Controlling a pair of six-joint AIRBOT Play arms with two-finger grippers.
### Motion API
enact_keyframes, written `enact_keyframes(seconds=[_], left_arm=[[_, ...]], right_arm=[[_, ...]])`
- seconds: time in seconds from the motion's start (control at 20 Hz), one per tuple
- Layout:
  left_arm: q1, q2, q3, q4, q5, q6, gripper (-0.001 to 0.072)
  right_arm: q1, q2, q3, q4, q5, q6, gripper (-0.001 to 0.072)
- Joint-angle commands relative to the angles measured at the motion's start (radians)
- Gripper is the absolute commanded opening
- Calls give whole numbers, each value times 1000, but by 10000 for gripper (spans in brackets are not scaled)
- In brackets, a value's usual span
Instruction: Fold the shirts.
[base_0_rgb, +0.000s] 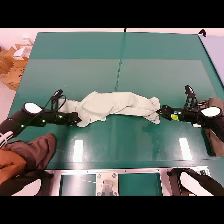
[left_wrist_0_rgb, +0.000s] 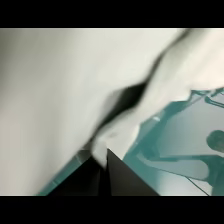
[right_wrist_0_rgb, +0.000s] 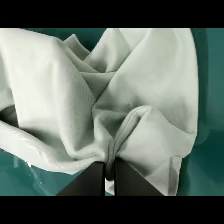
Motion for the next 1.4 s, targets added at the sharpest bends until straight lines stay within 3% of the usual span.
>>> enact_keyframes(seconds=[0.0,0.25,0.45,0.65,0.8,1.0,1.2,1.35], left_arm=[[-5,2,142,-18,-200,29,22],[-5,2,710,66,-380,-60,22],[-5,2,1168,275,-386,-150,22],[-5,2,1451,460,-368,-209,21],[-5,2,1507,516,-286,-229,22],[-5,0,1438,568,-223,-229,22],[-5,-55,1348,610,-230,-225,22],[-5,-180,1348,586,-146,-225,21]], right_arm=[[-16,0,45,0,20,1,24],[-117,3,289,0,221,17,24],[-188,59,501,1,325,55,24],[-228,175,690,0,338,93,24],[-240,281,786,-3,335,99,24],[-238,389,753,-50,356,99,24],[-238,410,550,-55,386,99,24],[-238,397,324,-55,303,97,24]])
